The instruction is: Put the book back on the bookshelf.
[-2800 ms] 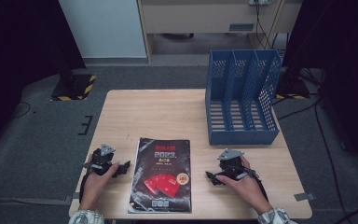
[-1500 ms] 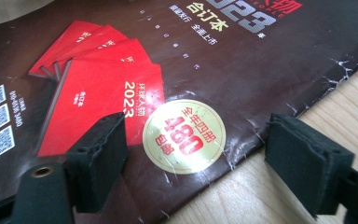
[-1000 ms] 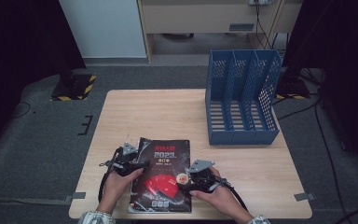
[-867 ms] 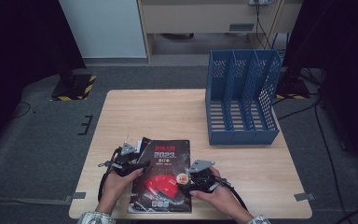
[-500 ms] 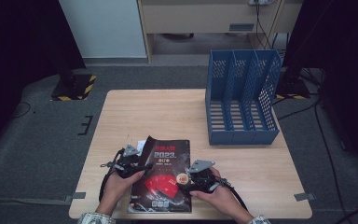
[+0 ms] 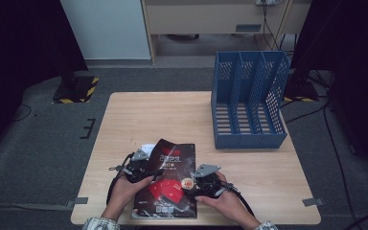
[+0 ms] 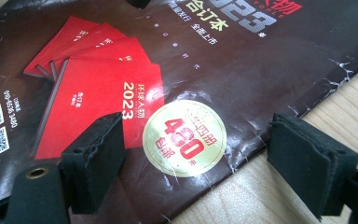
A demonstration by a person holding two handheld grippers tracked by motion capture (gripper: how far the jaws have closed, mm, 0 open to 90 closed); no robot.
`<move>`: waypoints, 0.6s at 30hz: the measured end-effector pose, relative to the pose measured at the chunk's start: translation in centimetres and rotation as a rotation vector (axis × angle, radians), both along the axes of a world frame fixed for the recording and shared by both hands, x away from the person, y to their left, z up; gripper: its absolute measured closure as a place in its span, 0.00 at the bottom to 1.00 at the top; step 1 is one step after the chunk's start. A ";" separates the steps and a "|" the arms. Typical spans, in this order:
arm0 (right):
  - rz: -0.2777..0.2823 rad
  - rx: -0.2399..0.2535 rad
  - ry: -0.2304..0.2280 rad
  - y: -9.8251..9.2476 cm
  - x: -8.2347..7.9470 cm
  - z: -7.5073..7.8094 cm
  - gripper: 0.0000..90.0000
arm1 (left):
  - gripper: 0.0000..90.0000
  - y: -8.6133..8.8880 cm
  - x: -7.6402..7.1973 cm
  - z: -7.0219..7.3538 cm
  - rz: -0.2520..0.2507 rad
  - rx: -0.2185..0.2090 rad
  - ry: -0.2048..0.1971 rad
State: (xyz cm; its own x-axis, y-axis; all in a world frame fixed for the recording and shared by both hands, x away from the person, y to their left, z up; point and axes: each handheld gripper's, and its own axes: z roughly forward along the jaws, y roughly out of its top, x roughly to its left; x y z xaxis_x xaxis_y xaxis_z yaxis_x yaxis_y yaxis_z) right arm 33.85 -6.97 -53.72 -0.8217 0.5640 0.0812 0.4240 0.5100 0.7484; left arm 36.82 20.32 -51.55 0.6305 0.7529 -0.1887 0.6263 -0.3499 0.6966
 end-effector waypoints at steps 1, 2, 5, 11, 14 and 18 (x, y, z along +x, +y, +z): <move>0.000 0.000 0.000 0.0 0.0 0.0 0.21 | 0.59 0.0 0.1 -0.1 0.003 0.002 0.003; 0.000 0.000 0.001 0.0 0.0 0.0 0.21 | 0.60 -0.1 0.1 -0.1 0.008 0.009 0.005; 0.000 0.001 0.001 0.0 0.0 0.0 0.21 | 0.66 -0.2 0.4 -0.3 0.029 0.021 0.009; -0.004 0.003 0.005 0.0 0.0 0.0 0.21 | 0.85 -0.2 0.5 -0.2 0.060 0.052 0.005; -0.004 0.003 0.003 0.0 0.1 0.0 0.20 | 0.92 -0.1 0.5 -0.1 0.064 0.045 0.005; 0.003 0.000 0.006 0.0 0.1 0.0 0.17 | 0.98 -0.1 0.3 0.2 0.062 0.040 -0.007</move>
State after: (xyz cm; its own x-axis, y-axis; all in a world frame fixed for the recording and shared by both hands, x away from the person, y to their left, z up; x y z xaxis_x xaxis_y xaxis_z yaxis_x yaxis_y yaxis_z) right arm 33.92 -6.98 -53.72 -0.8227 0.5619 0.0864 0.4273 0.5110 0.7459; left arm 37.10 20.23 -51.39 0.5834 0.7976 -0.1532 0.6428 -0.3381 0.6874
